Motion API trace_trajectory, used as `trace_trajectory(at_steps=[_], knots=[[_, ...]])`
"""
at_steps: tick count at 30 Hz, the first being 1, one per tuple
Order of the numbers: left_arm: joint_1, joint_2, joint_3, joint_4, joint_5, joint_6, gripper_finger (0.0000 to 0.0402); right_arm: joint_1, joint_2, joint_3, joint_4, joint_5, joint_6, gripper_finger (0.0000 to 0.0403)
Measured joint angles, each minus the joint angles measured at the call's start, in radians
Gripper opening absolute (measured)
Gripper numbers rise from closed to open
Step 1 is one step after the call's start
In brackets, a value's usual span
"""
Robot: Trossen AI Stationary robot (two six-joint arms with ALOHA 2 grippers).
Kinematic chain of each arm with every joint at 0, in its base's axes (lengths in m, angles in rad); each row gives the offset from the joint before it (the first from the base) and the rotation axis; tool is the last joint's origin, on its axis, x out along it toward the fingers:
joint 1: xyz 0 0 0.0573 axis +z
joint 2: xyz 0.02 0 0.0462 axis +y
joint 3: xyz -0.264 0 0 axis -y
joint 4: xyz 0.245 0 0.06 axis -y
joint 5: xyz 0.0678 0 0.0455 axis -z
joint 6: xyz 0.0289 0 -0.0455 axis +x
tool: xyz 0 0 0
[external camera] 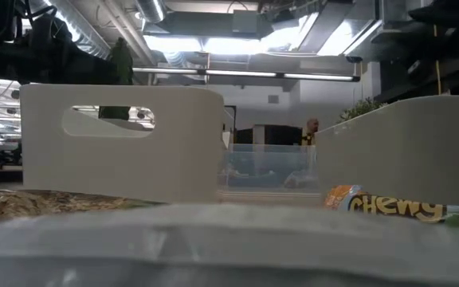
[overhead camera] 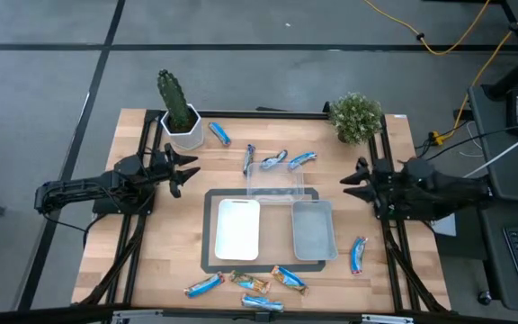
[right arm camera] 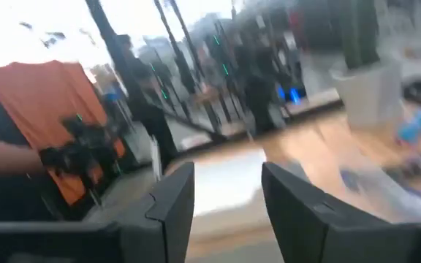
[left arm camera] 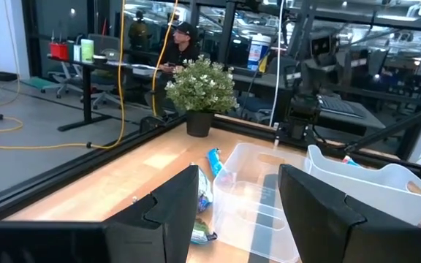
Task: Pick and place Granola Bars by type
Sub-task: Put the red granola bar into the gray bin
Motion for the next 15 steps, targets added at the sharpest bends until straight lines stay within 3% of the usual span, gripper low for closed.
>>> trace_trajectory(at_steps=[5,15], knots=[[0.000,0.000,0.000,-0.005,0.000,0.057,0.0182,0.032,0.197,0.322,-0.378,0.042,0.077,0.0154],[0.000,0.000,0.000,-0.035,0.000,0.075,0.0182,0.194,0.797,0.787,-0.781,-0.058,0.401,0.0091]])
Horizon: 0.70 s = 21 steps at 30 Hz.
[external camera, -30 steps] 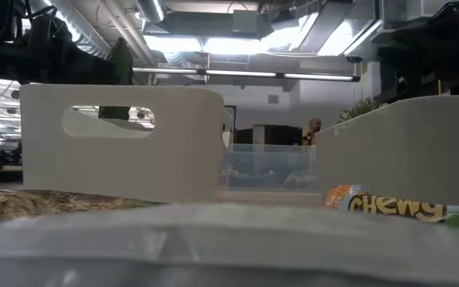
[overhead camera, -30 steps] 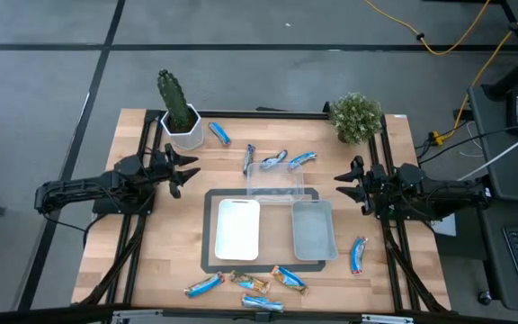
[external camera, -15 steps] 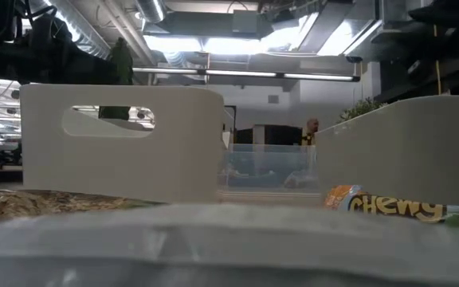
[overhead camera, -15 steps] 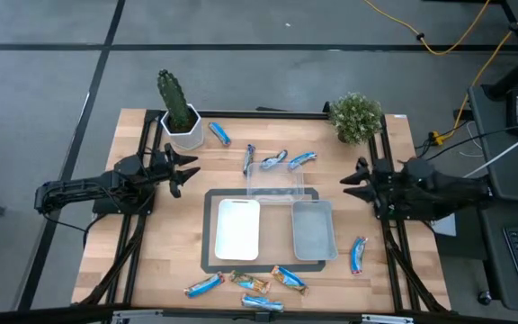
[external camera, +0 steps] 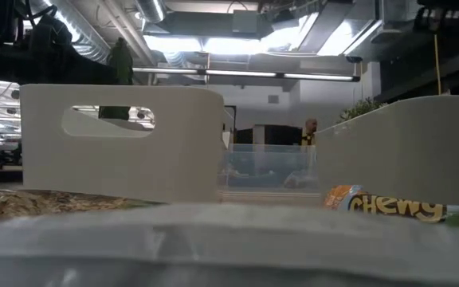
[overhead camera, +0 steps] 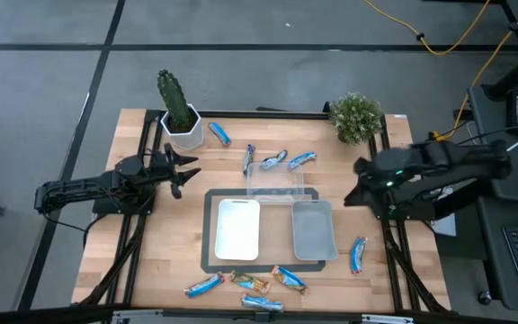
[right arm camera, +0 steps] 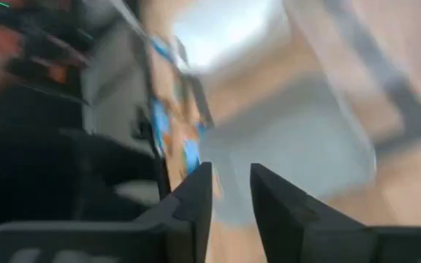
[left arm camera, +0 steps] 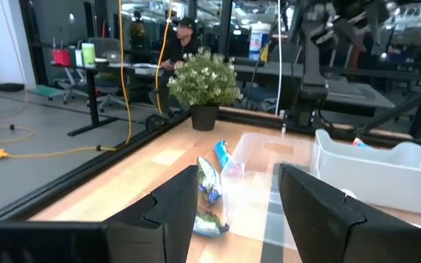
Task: Pick and place Granola Bars by type
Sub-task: Put the red granola bar into the gray bin
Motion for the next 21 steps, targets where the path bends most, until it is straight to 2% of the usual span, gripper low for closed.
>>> trace_trajectory(at_steps=[3,6,9,13,17,21], knots=[[0.000,0.000,0.000,-0.020,0.001,0.000,0.0182,0.056,0.123,0.067,-0.126,0.063,0.188,0.0074],[0.000,0.002,0.000,-0.019,0.001,0.000,0.0182,0.119,0.216,0.080,-0.239,0.170,0.470,0.0060],[0.000,0.003,0.000,-0.019,0.002,0.000,0.0182,0.207,0.275,0.054,-0.249,0.218,0.711,0.0051],[0.000,0.002,0.000,-0.019,0.002,0.000,0.0182,0.341,0.349,0.018,-0.198,0.228,0.935,0.0049],[0.000,0.002,0.000,-0.019,0.011,0.000,0.0182,0.480,0.415,0.007,-0.201,0.213,1.123,0.0064],[0.000,0.002,0.000,-0.019,0.012,-0.003,0.0182,0.584,0.471,0.007,-0.200,0.211,1.248,0.0114]])
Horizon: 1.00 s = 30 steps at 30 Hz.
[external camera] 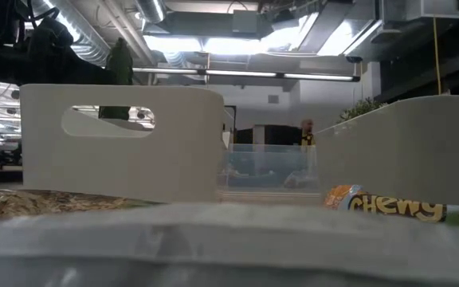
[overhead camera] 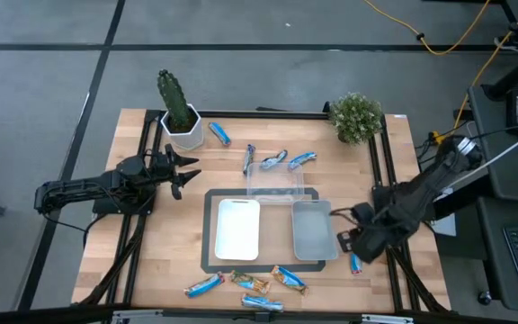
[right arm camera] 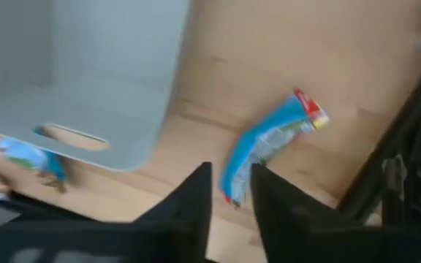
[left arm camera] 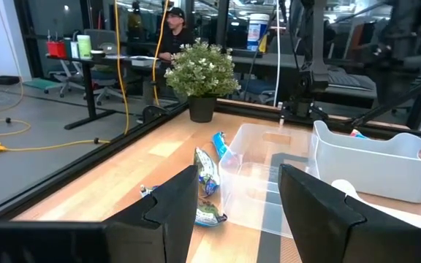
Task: Pick and place Granola Bars by type
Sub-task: Put the red granola bar into the gray bin
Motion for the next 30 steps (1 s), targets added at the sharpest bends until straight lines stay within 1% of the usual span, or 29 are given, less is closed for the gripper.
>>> trace_trajectory(at_steps=[2,5,8,11,14,17,20,24,27,30], knots=[[0.000,0.000,0.000,0.000,0.000,0.000,0.0182,0.023,0.033,0.000,-0.002,-0.033,0.007,0.0151],[0.000,0.000,0.000,0.000,0.000,0.000,0.0182,0.028,0.090,0.000,-0.015,-0.087,0.043,0.0215],[0.000,0.000,0.000,0.000,0.000,-0.013,0.0182,0.027,0.145,0.000,-0.018,-0.103,0.078,0.0274],[0.000,0.000,0.000,0.000,0.000,-0.024,0.0182,0.027,0.174,-0.033,0.032,-0.104,0.100,0.0308],[0.000,0.000,0.000,0.000,-0.001,-0.024,0.0182,0.027,0.177,-0.120,0.184,-0.104,0.115,0.0314],[0.000,0.000,0.000,0.000,-0.002,-0.024,0.0182,0.027,0.177,-0.211,0.291,-0.107,0.131,0.0307],[0.000,0.000,0.000,0.000,-0.002,-0.040,0.0182,0.027,0.177,-0.260,0.300,-0.131,0.133,0.0295],[0.000,0.000,0.000,0.000,-0.002,-0.085,0.0182,0.027,0.174,-0.278,0.294,-0.131,0.132,0.0278],[0.000,0.000,0.000,0.000,-0.001,-0.085,0.0182,0.032,0.174,-0.298,0.303,-0.123,0.128,0.0266],[0.000,0.000,0.000,0.000,-0.001,-0.087,0.0182,0.042,0.170,-0.338,0.359,-0.121,0.126,0.0248]])
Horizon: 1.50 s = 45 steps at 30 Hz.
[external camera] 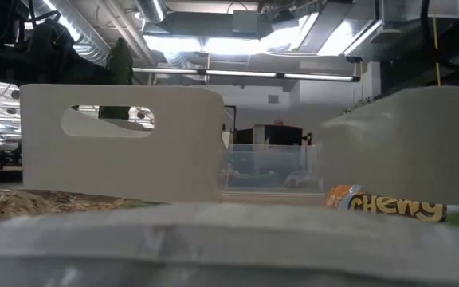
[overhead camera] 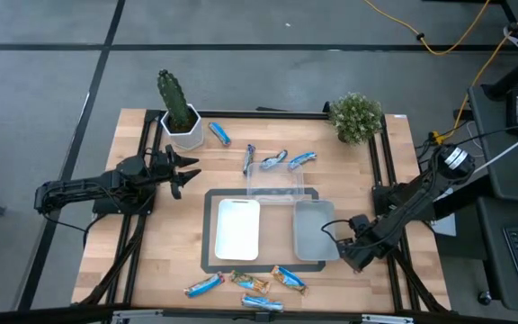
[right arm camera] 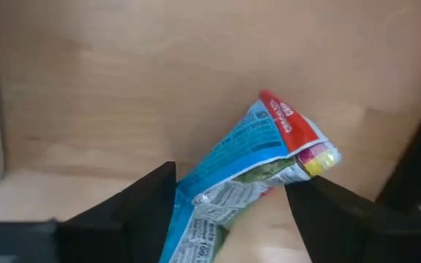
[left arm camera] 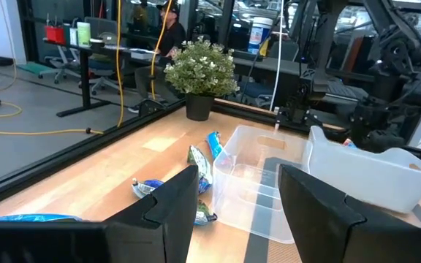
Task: Pick and place Granola Bars by type
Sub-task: Put the red granola bar into the gray bin
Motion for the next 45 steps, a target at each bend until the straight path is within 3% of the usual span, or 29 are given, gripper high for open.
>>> trace_trajectory(at_steps=[6,15,20,26,30,36,38,42,45], knots=[[0.000,0.000,0.000,0.000,0.000,0.000,0.0182,0.010,0.000,-0.054,0.097,-0.005,0.003,0.0192],[0.000,0.000,0.000,0.000,0.001,0.000,0.0182,0.010,0.004,0.013,0.058,0.023,-0.061,0.0044],[0.000,0.000,0.000,0.000,0.001,0.000,0.0182,0.010,0.000,0.075,-0.039,0.026,-0.087,0.0038],[0.000,0.000,0.000,0.000,0.001,0.000,0.0182,0.010,-0.020,0.302,-0.441,0.071,-0.129,0.0036],[0.000,0.000,0.000,0.000,0.001,0.000,0.0182,0.011,-0.038,0.584,-0.764,0.262,-0.127,0.0036],[0.000,0.000,0.000,0.000,0.001,0.001,0.0182,0.000,-0.097,0.782,-0.761,0.792,-0.325,0.0032],[0.000,0.002,0.000,0.000,0.001,0.001,0.0182,0.000,-0.094,0.823,-0.756,0.907,-0.429,0.0032],[0.000,0.011,0.000,0.002,0.001,0.001,0.0182,0.001,-0.104,0.895,-0.752,1.038,-0.661,0.0036],[0.000,0.019,0.000,-0.001,0.001,0.000,0.0182,0.000,-0.110,0.924,-0.733,1.033,-0.898,0.0034]])
